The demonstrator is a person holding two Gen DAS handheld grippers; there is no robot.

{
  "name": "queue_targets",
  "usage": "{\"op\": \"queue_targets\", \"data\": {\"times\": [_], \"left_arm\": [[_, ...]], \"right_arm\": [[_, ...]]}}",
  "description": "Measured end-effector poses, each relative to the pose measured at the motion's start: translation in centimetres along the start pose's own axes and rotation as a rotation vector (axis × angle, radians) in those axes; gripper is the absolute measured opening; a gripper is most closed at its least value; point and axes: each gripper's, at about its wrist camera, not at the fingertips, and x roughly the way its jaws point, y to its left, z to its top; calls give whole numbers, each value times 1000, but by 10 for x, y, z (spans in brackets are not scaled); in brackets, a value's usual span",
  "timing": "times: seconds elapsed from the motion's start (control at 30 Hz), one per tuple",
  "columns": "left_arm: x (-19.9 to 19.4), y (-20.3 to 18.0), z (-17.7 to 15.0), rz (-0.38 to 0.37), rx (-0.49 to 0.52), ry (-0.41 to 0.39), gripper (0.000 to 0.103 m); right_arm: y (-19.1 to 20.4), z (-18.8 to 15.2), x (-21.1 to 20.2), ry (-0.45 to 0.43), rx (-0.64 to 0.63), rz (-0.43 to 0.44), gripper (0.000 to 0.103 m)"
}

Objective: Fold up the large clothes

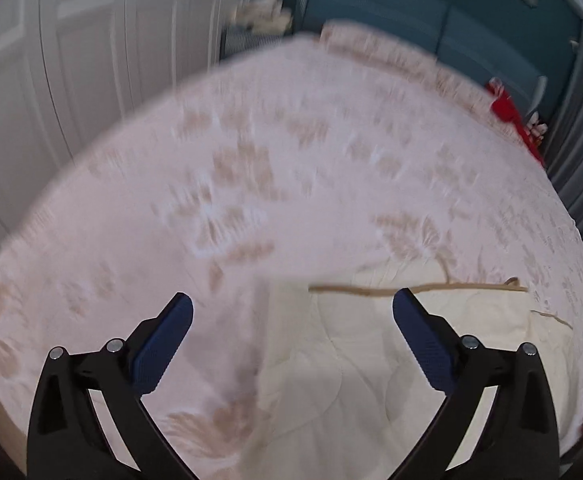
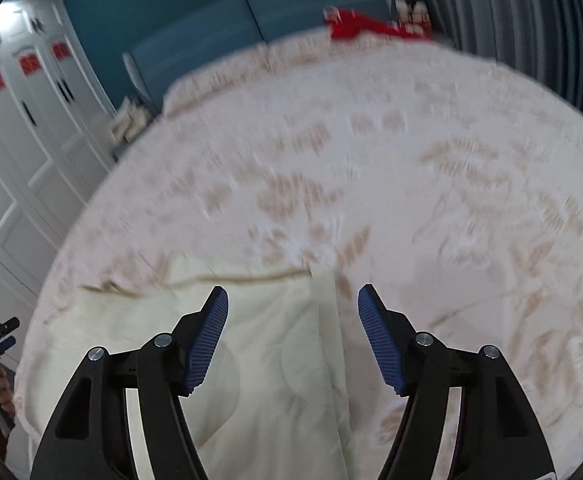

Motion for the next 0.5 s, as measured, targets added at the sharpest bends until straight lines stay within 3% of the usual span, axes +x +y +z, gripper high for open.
{"op": "queue_targets", "data": {"times": [0.03, 0.1, 0.17, 0.2, 0.23, 0.3, 0.37, 0.43, 0.5], "left_arm": [[15, 0, 0, -38, -32, 54, 92], [32, -2, -3, -65, -67, 107, 85], [45, -5, -5, -74, -75, 147, 57], [49, -8, -5, -79, -73, 167, 33], [48, -9, -6, -72, -72, 169, 19], [38, -14, -1, -52, -49, 126, 11], [28, -21, 4, -30, -16, 74, 10], [31, -27, 6, 16, 19, 59, 10], [46, -30, 4, 58, 48, 82, 10]], "right_arm": [[-1, -2, 10, 31, 19, 8, 65], [1, -5, 28, 76, 45, 27, 52], [6, -6, 40, 109, 50, 14, 19], [7, -6, 41, 112, 50, 20, 11], [8, -3, 39, 102, 56, 36, 9], [12, 5, 23, 30, 54, 41, 7], [15, 14, 6, -34, 52, 43, 7], [12, 17, 11, -31, 57, 11, 6], [6, 10, 34, 26, 69, -35, 6]]}}
